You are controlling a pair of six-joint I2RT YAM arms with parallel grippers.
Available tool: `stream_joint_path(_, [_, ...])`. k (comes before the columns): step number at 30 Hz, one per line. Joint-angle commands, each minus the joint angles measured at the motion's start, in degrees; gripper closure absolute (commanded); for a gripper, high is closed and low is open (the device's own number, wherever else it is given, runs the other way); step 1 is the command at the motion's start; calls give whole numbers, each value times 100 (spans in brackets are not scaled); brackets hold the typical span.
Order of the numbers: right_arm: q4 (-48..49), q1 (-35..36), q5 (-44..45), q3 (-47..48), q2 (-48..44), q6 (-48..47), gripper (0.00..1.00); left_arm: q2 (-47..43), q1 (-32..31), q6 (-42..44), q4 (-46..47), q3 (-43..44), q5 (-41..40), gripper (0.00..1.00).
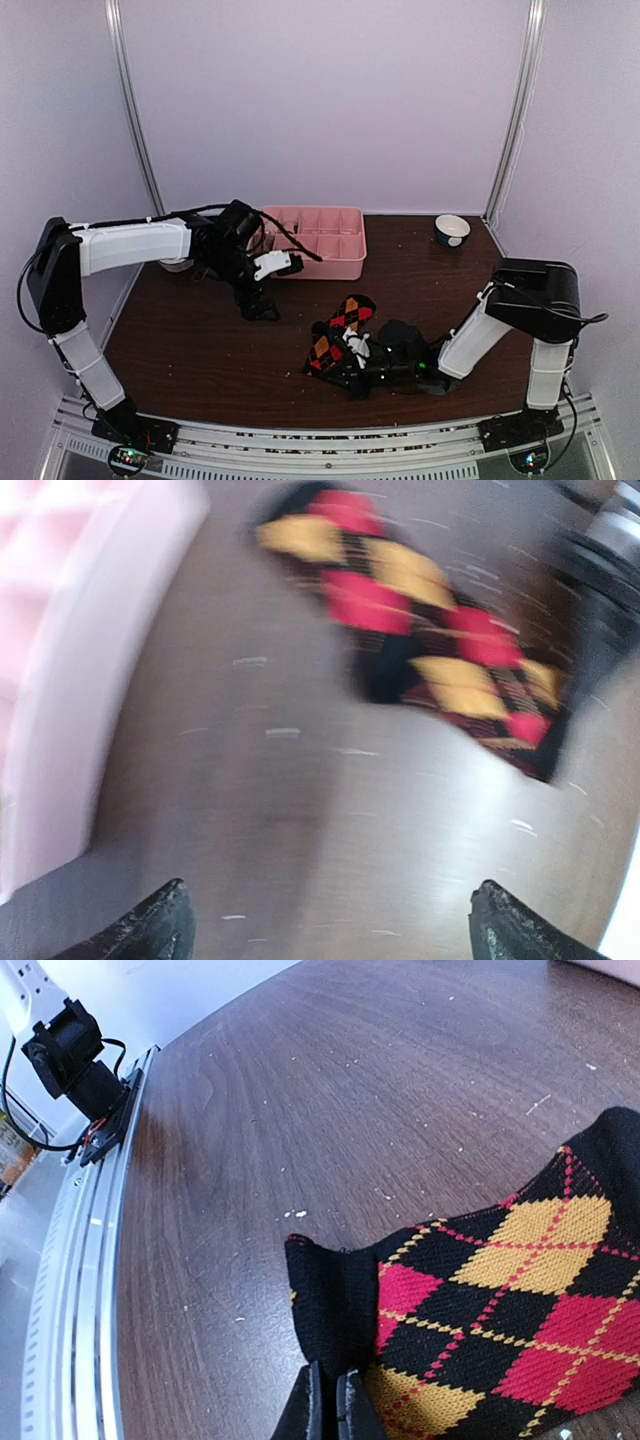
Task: Roll the socks
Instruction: Roll the sock at the center of the board.
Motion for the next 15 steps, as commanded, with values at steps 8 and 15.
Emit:
stream_joint_path(8, [-1578, -294, -690, -71, 963, 1168, 100, 415, -1573, 1256, 333, -404, 1202, 32])
stream_joint_path(15, [-1374, -384, -593, -256, 1065, 1417, 100, 930, -1588, 1182, 556, -368, 1608, 44])
